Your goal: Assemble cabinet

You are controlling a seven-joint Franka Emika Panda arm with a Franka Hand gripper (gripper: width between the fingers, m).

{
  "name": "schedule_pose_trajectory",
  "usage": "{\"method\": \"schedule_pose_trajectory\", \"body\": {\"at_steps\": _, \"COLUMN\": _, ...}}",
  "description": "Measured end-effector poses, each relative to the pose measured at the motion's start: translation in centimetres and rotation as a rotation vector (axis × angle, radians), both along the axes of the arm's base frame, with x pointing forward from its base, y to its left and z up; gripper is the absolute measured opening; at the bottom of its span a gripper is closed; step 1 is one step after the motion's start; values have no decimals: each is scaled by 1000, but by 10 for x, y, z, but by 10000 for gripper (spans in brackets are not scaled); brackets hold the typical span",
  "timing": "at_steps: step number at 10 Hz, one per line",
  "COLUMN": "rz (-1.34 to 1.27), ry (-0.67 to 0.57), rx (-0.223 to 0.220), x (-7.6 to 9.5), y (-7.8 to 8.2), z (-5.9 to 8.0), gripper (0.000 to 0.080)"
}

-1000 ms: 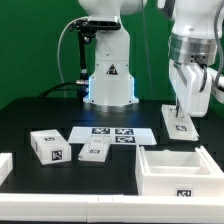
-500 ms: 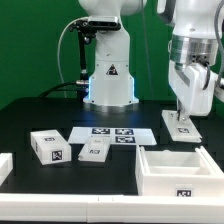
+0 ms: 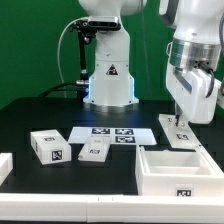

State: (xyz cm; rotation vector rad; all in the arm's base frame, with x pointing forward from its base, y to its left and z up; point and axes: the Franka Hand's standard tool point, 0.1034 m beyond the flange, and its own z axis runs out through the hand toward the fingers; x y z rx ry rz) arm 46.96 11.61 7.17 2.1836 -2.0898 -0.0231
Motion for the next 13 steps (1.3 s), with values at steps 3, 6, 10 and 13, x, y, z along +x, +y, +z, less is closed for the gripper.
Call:
{"method": "schedule_pose_trajectory", "body": {"at_steps": 3, "rz": 8, "ry": -28, "rx": 0, "x": 2, "y": 1, "z": -1, "gripper": 64}}
{"method": "schedule_pose_trajectory", "body": {"at_steps": 6, "rz": 5, "ry": -27, "rx": 0, "x": 2, "y": 1, "z": -1, "gripper": 64}}
{"method": "schedule_pose_trajectory", "body": {"at_steps": 10, "rz": -13, "ry": -23, "rx": 1, "x": 4, "y": -2, "z": -2, "gripper": 64}}
{"method": "schedule_pose_trajectory", "body": {"at_steps": 13, "rz": -14, "ry": -13, "rx": -1, "x": 4, "y": -1, "z": -3, "gripper": 64}}
